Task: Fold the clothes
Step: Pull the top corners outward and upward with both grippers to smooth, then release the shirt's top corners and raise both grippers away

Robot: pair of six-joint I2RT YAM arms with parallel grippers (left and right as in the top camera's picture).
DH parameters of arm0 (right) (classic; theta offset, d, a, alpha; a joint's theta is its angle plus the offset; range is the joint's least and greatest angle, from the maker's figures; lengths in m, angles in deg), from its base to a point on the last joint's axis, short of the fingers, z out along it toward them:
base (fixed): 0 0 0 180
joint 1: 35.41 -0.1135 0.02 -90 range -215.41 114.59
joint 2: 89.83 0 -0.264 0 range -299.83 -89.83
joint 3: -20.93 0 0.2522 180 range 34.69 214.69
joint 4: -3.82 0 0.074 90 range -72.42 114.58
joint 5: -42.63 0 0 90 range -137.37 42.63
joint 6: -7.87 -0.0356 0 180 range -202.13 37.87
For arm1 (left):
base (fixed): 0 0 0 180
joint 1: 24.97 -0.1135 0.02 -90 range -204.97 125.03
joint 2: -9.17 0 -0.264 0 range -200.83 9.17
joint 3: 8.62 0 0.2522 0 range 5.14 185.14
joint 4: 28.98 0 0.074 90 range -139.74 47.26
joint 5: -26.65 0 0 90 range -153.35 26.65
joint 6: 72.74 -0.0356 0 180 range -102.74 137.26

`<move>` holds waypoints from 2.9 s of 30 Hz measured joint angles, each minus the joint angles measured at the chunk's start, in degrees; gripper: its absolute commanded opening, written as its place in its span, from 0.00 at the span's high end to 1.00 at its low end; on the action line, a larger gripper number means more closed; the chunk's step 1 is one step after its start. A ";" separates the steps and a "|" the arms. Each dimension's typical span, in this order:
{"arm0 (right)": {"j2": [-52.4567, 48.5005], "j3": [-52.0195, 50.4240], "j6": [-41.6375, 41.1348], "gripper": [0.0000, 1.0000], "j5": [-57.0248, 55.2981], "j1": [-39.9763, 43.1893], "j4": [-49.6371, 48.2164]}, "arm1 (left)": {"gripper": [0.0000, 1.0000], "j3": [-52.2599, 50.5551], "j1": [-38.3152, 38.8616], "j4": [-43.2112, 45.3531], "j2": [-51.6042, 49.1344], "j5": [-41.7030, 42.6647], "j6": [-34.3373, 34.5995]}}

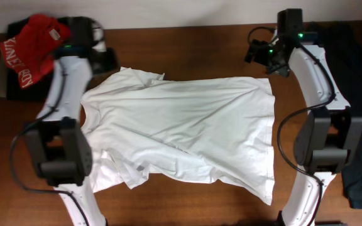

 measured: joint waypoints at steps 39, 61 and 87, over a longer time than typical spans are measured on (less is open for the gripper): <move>0.00 -10.64 -1.64 0.01 -3.13 -5.38 -5.66 | 0.99 4.28 0.68 23.15 -20.20 3.78 -2.32; 0.00 -10.64 -1.62 0.01 -3.32 -5.38 -5.66 | 0.27 31.63 -6.51 6.88 -29.00 -2.62 1.07; 0.04 -20.98 -1.64 0.96 -6.51 -5.38 -0.90 | 0.01 58.03 -2.84 -38.25 -28.98 1.99 1.44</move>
